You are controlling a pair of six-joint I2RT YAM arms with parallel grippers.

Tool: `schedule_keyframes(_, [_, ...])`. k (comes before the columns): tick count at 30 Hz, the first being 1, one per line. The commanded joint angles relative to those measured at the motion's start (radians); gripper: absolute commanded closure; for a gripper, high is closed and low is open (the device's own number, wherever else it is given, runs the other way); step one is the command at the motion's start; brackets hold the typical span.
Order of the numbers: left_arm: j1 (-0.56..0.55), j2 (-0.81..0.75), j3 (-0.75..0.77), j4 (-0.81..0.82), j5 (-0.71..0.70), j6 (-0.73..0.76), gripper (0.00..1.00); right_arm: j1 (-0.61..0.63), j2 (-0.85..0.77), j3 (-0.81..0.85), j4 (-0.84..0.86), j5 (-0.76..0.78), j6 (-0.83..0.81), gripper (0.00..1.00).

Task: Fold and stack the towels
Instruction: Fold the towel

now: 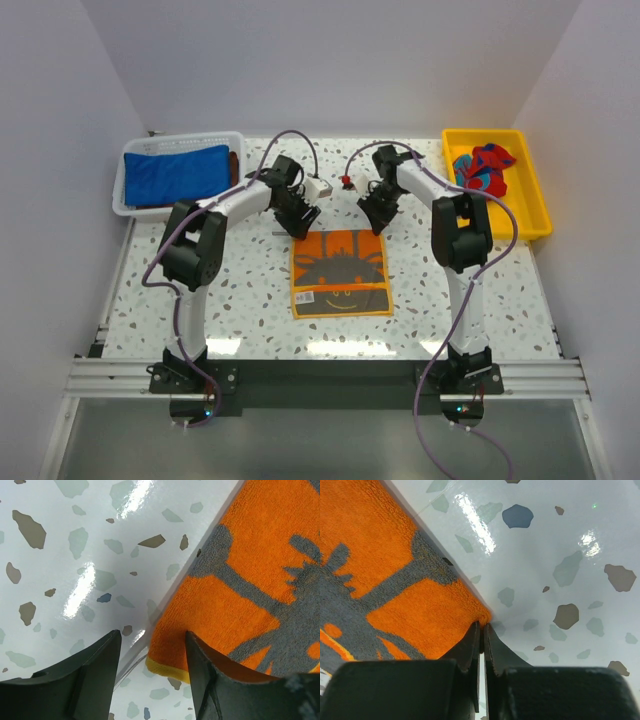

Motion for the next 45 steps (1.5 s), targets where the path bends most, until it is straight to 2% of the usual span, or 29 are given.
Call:
schedule_keyframes(1, [0.003,0.026,0.038,-0.032,0.008,0.011,0.41,0.000,0.033,-0.030,-0.017,0.014,-0.017,1.00])
schedule_keyframes(6, [0.006,0.033,0.003,-0.045,-0.066,0.011,0.52,0.002,0.027,-0.043,-0.004,0.023,-0.017,1.00])
schedule_keyframes(8, [0.014,0.034,-0.003,-0.045,-0.078,0.009,0.61,0.002,0.030,-0.046,-0.006,0.030,-0.015,1.00])
schedule_keyframes(13, [0.040,0.046,-0.005,-0.049,-0.075,0.009,0.68,0.003,0.025,-0.058,0.000,0.048,-0.015,1.00])
schedule_keyframes(19, [0.040,0.076,0.014,-0.068,0.006,0.024,0.95,0.002,0.018,-0.047,0.012,0.043,-0.006,1.00])
schedule_keyframes(21, [0.040,0.076,0.018,-0.062,0.011,0.035,1.00,0.005,0.013,-0.030,0.015,0.043,-0.005,1.00])
schedule_keyframes(30, [0.042,0.054,0.159,-0.069,-0.032,0.055,1.00,0.013,-0.088,-0.004,0.123,0.131,0.046,1.00])
schedule_keyframes(33, [0.042,0.011,0.166,-0.057,-0.055,0.053,1.00,0.020,-0.153,-0.026,0.179,0.154,0.060,1.00])
schedule_keyframes(39, [0.042,-0.116,0.031,0.033,-0.084,0.032,1.00,0.057,-0.269,-0.134,0.305,0.257,0.109,1.00])
schedule_keyframes(45, [0.037,-0.234,-0.104,0.081,-0.099,-0.012,1.00,0.086,-0.406,-0.328,0.469,0.341,0.198,1.00])
